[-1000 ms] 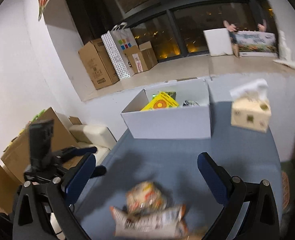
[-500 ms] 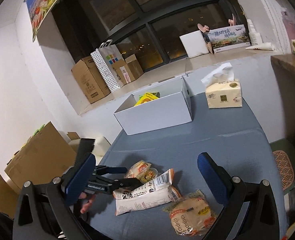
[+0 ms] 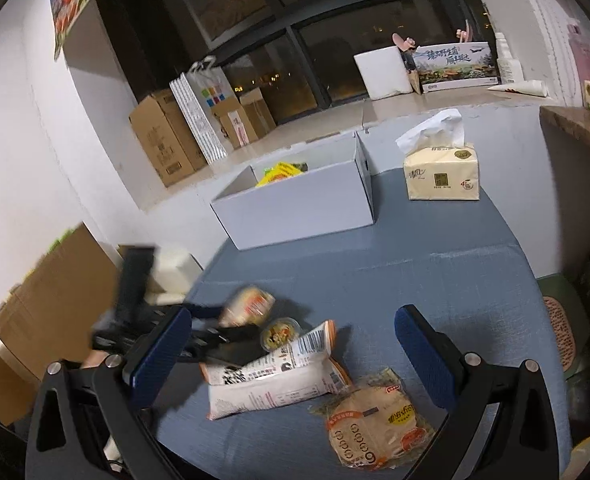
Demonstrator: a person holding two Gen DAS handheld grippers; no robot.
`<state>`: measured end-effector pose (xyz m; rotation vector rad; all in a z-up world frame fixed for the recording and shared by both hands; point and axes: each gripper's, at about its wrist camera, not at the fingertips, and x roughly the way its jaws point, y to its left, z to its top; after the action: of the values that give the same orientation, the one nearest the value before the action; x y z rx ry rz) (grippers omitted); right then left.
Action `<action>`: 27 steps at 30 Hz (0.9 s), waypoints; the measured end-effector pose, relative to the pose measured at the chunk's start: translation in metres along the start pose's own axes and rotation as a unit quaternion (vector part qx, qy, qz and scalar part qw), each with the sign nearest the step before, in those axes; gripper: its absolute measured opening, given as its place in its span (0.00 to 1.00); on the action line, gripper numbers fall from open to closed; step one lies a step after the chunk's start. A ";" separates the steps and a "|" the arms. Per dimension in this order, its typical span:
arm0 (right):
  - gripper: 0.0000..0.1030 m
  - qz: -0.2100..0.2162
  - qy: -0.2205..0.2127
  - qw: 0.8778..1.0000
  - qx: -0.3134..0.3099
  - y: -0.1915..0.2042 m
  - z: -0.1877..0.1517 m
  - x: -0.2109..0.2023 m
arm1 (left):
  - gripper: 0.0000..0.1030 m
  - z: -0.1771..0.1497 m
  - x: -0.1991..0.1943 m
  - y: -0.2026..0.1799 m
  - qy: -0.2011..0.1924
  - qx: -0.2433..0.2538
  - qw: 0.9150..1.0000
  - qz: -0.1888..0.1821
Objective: Organize snacks
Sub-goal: 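Grasp the round bread bun with the left gripper while right gripper grasps the round jelly cup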
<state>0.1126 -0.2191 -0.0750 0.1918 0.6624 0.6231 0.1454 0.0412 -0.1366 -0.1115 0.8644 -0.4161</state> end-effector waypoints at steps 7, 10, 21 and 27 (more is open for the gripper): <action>1.00 -0.024 0.081 0.992 -0.088 0.026 0.001 0.047 | 0.77 -0.004 -0.073 -0.009 -0.077 0.016 0.996 0.037; 1.00 -0.040 0.120 0.980 -0.154 0.047 0.000 0.079 | 0.77 -0.009 -0.095 -0.013 -0.100 0.016 0.994 0.046; 1.00 -0.072 0.270 0.932 -0.229 0.065 -0.011 0.176 | 0.77 -0.028 -0.131 -0.015 -0.131 0.006 0.991 0.035; 1.00 -0.072 0.302 0.924 -0.224 0.059 -0.021 0.189 | 0.77 -0.031 -0.132 -0.015 -0.134 0.003 0.990 0.034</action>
<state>0.1875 -0.0600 -0.1674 -0.4944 1.0933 0.6781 0.0414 0.0827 -0.0581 -0.1295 0.6012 -0.3304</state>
